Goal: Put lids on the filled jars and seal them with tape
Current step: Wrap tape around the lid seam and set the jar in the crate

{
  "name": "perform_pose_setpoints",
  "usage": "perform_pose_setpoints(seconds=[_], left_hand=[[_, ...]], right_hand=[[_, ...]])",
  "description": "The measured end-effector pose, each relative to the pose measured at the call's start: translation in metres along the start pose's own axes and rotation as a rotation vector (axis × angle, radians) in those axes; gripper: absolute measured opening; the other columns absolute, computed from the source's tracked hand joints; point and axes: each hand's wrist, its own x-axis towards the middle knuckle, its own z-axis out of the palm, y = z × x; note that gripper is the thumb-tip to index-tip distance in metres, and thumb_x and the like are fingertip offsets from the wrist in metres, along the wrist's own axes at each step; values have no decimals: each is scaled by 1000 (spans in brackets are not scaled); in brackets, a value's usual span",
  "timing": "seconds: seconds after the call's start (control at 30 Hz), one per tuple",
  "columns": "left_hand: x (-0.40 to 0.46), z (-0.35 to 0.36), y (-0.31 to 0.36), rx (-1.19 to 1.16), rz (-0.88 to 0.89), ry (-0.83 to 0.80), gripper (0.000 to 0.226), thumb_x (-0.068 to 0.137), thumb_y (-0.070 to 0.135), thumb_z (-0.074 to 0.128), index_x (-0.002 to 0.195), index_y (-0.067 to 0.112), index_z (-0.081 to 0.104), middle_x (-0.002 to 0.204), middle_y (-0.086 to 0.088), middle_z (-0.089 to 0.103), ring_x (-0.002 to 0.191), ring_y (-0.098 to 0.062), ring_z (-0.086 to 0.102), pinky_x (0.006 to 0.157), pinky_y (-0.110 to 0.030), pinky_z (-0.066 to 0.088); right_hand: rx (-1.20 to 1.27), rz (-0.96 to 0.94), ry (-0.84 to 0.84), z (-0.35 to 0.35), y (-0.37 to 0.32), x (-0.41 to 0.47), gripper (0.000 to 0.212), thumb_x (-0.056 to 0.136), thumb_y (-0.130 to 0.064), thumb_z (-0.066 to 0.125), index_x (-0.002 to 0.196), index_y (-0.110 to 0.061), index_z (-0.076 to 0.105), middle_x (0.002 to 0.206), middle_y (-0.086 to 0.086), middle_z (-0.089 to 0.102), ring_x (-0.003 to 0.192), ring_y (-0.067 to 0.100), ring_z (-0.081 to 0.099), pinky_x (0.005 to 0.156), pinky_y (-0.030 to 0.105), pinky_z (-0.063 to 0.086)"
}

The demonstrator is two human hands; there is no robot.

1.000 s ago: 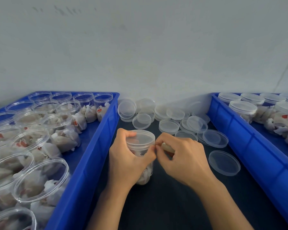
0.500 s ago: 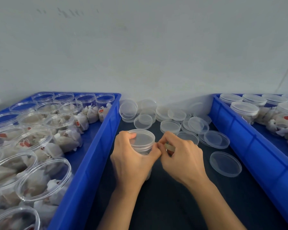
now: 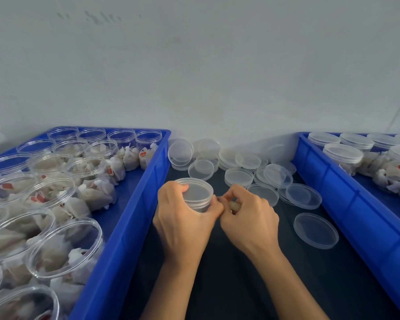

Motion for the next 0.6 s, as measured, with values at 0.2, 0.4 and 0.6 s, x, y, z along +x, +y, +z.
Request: perform_pose_setpoints(seconds=[0.2, 0.4, 0.6], left_hand=[[1, -5, 8, 33, -19, -16, 66, 59, 44, 93, 106, 12, 59, 104, -5, 66, 87, -23, 66, 67, -27, 38], [1, -25, 12, -152, 59, 50, 61, 62, 50, 81, 107, 16, 58, 111, 2, 69, 93, 1, 57, 80, 1, 38], [4, -9, -6, -269, -33, -115, 62, 67, 35, 92, 115, 12, 59, 120, 4, 60, 106, 11, 54, 88, 0, 38]], right_hand=[[43, 76, 7, 3, -2, 2, 21, 91, -54, 60, 81, -35, 58, 63, -16, 64, 64, 7, 59, 61, 26, 38], [141, 168, 57, -14, 12, 22, 12, 93, -43, 60, 83, -37, 58, 65, -12, 67, 62, 13, 63, 70, 43, 58], [163, 54, -27, -2, 13, 13, 8, 96, -47, 60, 91, -42, 59, 66, -18, 66, 66, 3, 62, 62, 33, 49]])
